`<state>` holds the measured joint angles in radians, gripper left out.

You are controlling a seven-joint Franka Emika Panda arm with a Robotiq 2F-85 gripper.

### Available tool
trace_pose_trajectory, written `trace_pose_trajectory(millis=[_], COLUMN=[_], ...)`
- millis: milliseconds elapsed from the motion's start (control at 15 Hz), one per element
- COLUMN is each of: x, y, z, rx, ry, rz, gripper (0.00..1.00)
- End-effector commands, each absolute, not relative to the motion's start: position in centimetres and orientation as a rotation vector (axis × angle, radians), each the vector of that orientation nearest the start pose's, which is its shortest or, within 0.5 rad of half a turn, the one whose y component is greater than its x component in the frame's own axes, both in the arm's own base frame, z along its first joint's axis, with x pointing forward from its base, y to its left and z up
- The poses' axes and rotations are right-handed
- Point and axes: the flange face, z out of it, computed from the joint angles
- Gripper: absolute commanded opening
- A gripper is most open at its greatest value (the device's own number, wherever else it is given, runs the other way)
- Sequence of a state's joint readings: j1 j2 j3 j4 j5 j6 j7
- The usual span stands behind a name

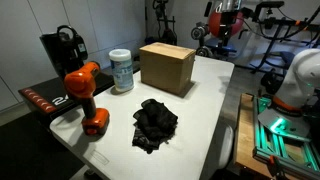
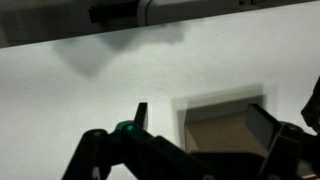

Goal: Flip the cardboard box to the right twice

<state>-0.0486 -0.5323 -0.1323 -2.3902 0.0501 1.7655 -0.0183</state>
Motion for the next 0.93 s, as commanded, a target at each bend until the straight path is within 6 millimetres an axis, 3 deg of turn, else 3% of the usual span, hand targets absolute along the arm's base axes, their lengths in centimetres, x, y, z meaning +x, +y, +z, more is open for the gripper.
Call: trace_pose_trajectory(millis=[0,133,267,400,533,800,867], x=[37.5,37.5,37.6,38.1,38.6,40.0,39.2], y=[-6.9,-6.9,-7.0,-5.0,-2.8,0.6,-0.2], z=[50.2,50.2,51.9,54.5,56.4,58.3,58.0], rx=[-3.006,-3.006,-3.050,-3.107,-3.108,-3.092,-3.100], ry=[0.231,0.231,0.211,0.110,-0.093,-0.432,-0.287], rz=[0.131,0.131,0.055,-0.062,-0.034,-0.065,-0.096], gripper=[1.00,1.00,1.00,1.00,1.00,1.00,1.00])
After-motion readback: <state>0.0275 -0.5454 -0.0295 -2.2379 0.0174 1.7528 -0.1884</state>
